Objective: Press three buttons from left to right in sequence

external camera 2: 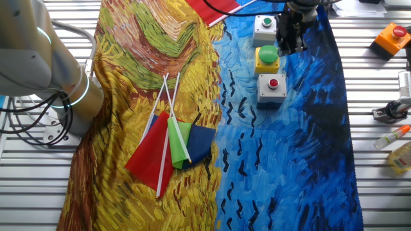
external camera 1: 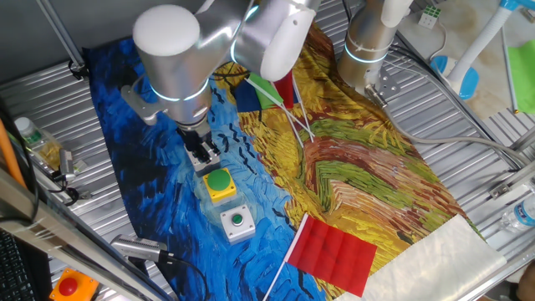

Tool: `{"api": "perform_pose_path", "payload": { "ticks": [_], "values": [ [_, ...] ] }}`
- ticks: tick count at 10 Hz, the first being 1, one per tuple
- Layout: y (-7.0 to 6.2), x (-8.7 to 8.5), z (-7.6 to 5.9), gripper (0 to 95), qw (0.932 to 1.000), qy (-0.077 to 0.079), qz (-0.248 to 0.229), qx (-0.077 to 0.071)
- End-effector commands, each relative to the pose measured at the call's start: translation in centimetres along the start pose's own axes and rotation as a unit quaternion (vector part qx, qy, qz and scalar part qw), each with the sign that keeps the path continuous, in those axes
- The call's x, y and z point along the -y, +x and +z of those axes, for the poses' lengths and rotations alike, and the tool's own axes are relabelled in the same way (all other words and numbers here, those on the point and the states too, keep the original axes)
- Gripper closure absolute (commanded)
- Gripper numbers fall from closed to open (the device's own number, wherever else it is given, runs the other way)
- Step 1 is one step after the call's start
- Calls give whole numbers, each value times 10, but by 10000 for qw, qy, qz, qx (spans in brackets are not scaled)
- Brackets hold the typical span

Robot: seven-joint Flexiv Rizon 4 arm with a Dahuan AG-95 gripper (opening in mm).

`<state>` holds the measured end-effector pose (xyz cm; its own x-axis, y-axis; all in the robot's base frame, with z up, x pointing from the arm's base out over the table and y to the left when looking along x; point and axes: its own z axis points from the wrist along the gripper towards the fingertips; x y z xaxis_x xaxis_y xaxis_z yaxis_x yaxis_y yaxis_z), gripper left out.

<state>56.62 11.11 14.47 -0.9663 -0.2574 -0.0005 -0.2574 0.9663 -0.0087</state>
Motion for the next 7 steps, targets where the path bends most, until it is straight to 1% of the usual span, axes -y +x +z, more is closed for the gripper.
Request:
{"api": "perform_pose_path", "payload": {
  "ticks": [1, 5, 6, 7],
  "values": [
    [2, 0, -1, 950, 10000, -10, -13, 15],
    [3, -1, 0, 950, 10000, -35, 17, 42],
    [5, -4, 2, 950, 10000, -43, 39, 52],
    [11, -12, 8, 950, 9999, -31, 88, 110]
  ]
}}
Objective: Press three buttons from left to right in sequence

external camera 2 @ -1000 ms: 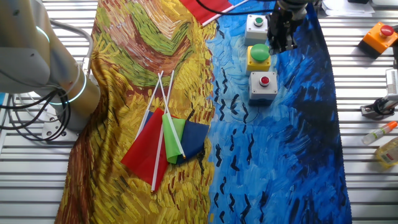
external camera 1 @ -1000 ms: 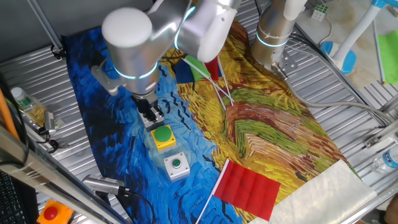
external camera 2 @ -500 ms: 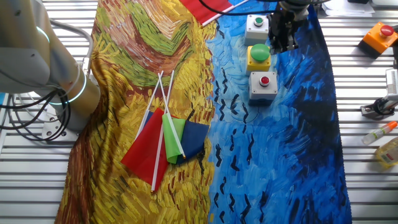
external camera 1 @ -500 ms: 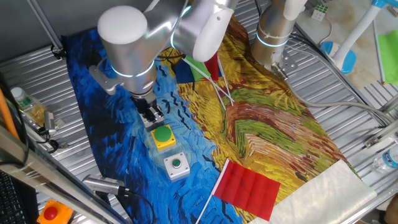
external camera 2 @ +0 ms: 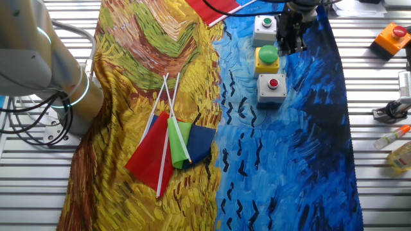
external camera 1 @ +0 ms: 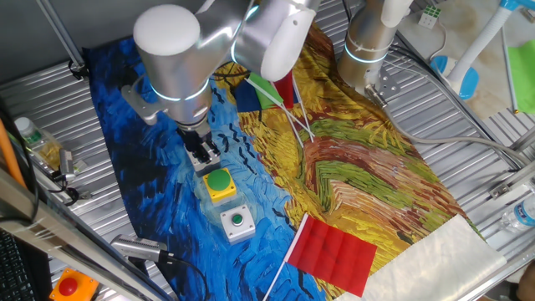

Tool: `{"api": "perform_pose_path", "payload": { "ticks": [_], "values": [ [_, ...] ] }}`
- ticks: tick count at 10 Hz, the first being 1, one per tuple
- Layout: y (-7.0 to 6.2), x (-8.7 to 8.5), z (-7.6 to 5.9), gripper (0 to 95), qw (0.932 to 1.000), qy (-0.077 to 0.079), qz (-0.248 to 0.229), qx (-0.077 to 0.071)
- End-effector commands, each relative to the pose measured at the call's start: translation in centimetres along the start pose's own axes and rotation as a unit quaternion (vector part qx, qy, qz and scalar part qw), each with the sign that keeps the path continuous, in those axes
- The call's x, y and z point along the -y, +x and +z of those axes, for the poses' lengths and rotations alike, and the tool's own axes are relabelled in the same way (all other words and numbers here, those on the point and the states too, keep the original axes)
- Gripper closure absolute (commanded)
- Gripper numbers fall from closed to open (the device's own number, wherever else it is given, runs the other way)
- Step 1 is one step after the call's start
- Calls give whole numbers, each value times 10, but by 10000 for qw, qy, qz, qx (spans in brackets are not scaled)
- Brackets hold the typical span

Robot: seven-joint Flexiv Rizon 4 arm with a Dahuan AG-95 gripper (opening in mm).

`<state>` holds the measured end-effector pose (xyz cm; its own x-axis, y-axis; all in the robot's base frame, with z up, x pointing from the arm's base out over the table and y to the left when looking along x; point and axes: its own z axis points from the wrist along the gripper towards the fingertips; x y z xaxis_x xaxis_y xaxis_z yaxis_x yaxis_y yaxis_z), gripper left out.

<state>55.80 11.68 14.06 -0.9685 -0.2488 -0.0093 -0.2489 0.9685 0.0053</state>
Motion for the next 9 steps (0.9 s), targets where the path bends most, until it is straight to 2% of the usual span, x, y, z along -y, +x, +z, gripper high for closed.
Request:
{"api": "perform_pose_path", "payload": {
  "ticks": [1, 6, 9],
  "values": [
    [7, -9, 6, 950, 9999, 48, 66, 92],
    [7, -42, 8, 950, 9996, 91, 261, 111],
    [6, -44, 11, 950, 9996, 75, 199, 168]
  ]
}}
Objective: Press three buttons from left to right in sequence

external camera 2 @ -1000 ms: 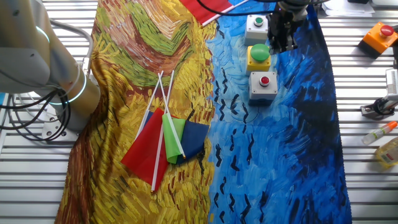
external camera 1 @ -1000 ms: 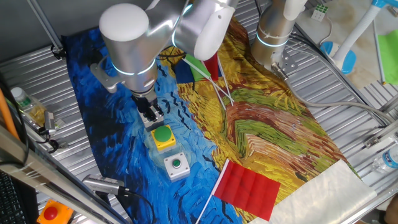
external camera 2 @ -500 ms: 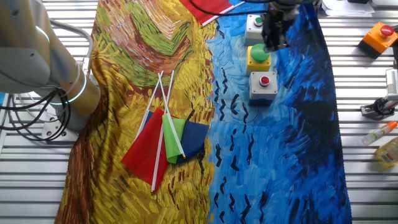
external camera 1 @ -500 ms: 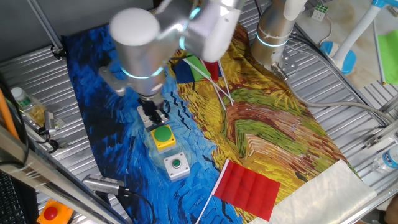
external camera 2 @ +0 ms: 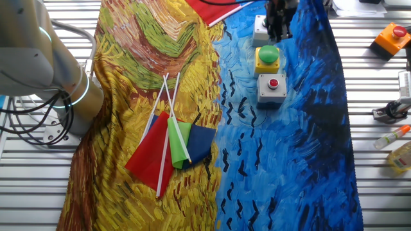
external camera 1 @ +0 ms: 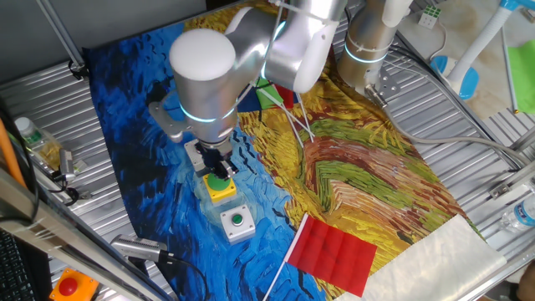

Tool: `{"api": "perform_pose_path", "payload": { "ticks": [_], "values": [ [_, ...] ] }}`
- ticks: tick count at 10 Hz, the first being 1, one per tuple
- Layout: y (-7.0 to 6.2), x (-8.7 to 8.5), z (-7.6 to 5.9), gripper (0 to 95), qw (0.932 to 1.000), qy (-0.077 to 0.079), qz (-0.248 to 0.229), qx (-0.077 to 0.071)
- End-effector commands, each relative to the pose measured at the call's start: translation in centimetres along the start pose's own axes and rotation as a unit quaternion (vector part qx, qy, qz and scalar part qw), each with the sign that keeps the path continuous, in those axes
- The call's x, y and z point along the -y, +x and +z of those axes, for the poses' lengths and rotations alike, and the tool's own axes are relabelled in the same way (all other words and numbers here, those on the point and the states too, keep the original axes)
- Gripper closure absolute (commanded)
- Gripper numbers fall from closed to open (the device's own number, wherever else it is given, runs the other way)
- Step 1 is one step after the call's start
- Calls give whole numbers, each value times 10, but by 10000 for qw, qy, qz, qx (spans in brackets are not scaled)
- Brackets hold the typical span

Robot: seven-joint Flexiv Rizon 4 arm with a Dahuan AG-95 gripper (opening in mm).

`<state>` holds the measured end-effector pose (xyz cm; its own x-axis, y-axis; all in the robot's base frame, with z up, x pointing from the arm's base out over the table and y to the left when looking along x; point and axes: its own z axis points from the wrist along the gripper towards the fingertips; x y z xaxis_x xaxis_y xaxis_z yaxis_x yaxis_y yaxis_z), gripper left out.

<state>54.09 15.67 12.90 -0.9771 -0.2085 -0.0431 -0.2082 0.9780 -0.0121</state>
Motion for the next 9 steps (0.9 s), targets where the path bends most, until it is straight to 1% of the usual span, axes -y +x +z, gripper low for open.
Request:
{"api": "perform_pose_path", "payload": {
  "ticks": [1, 5, 7, 8, 9],
  "values": [
    [-1, -2, 4, 950, 10000, -20, -22, 45],
    [-2, -4, 17, 950, 9999, -51, 8, 138],
    [-2, -4, 18, 950, 9999, -64, 14, 156],
    [-1, -4, 17, 950, 9999, -32, 26, 153],
    [-1, -3, 16, 950, 9998, 77, 49, 150]
  ]
}}
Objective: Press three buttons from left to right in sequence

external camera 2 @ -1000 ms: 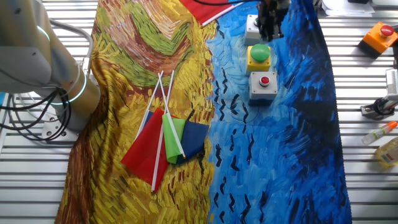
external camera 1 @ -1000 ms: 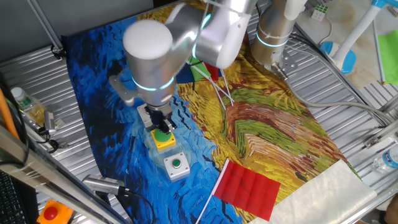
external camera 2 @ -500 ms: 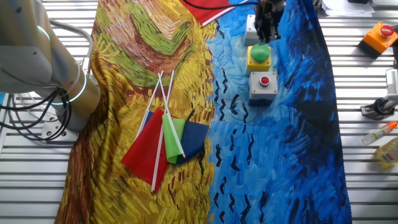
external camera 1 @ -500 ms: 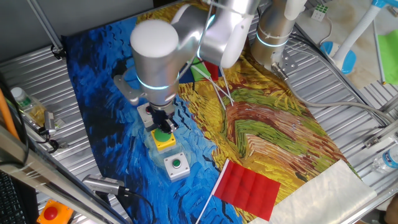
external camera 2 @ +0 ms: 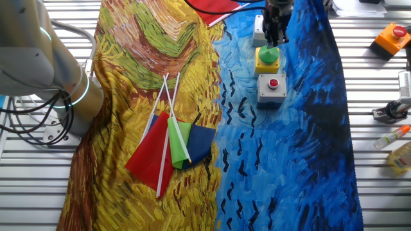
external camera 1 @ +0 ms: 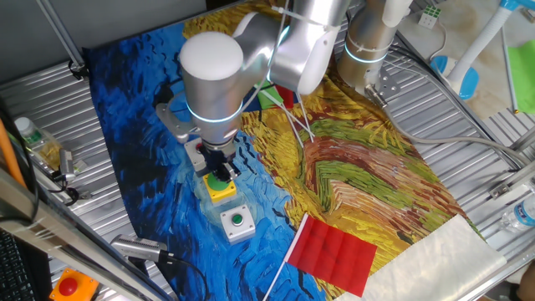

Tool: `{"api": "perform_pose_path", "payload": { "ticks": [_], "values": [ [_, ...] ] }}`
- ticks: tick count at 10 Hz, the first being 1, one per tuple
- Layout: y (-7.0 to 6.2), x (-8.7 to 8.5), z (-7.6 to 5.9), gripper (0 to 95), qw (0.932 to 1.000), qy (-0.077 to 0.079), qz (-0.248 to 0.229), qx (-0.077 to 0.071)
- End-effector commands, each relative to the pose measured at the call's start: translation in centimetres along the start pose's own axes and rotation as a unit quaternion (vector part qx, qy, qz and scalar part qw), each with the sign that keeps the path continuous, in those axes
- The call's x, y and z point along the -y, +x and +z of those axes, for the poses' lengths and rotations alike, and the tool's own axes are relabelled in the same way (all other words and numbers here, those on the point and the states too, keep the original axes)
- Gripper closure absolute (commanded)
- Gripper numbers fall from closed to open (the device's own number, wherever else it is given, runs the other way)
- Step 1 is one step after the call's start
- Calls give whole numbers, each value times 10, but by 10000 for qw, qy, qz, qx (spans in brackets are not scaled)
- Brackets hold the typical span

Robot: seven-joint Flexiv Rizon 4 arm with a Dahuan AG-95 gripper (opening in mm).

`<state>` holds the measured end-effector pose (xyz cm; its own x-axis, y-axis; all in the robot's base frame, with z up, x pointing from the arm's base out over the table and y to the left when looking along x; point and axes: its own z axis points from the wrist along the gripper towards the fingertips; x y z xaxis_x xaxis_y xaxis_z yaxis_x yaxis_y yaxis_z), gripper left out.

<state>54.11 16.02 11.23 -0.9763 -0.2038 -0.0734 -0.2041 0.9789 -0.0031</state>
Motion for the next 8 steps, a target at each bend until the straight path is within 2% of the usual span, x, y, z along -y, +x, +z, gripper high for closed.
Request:
{"api": "perform_pose_path", "payload": {
  "ticks": [1, 2, 8],
  "values": [
    [0, 1, -2, 950, 9996, 266, 17, -31],
    [0, 0, -2, 950, 9995, 323, 25, -69],
    [0, -1, 3, 950, 9996, 232, 53, -164]
  ]
}}
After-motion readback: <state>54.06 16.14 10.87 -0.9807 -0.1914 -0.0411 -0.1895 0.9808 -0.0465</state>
